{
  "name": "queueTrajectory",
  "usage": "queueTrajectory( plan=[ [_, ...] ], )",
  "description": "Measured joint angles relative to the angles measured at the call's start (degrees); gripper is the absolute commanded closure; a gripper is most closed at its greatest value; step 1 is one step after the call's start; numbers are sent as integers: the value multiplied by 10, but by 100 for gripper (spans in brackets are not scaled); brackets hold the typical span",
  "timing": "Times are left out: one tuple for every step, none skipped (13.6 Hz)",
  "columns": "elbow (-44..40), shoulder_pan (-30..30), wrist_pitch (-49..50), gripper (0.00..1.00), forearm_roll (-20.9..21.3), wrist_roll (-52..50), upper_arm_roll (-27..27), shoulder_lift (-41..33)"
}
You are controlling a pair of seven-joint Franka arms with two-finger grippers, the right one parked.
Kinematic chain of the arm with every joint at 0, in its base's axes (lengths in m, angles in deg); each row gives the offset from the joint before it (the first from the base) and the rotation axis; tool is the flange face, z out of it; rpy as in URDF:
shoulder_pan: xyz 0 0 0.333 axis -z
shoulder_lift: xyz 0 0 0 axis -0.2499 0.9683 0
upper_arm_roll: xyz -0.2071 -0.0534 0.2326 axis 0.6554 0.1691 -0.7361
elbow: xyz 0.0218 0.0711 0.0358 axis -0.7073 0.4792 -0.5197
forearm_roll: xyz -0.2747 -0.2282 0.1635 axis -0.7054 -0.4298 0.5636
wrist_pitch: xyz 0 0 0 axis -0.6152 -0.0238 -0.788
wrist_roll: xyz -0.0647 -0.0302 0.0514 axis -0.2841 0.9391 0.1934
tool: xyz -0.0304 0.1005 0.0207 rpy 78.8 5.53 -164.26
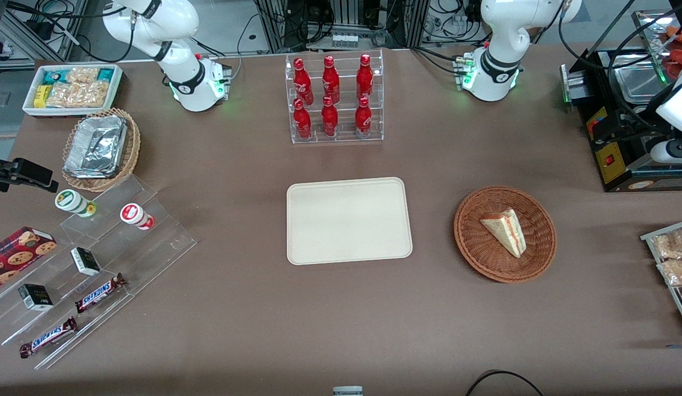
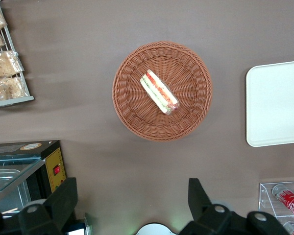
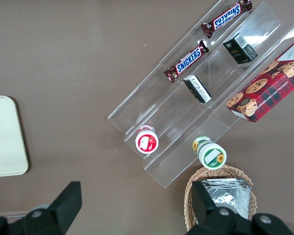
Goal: Place sandwich from basket to tray
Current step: 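Move the left gripper over the sandwich in the wicker basket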
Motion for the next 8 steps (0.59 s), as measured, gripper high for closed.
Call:
queueTrajectory(
  plan=[
    [0,0,0,0,1,0,0,0],
    [0,0,-1,0,1,-1,0,0],
    [0,0,-2,0,3,-1,0,0],
    [2,0,-5,0,9,-2,0,0],
    [7,0,-11,0,14,-3,0,1],
    [19,0,-25,0,15,-7,0,2],
    [40,0,-49,0,15,-18,1,4],
    [70,0,-83,0,15,-35,3,5]
  ],
)
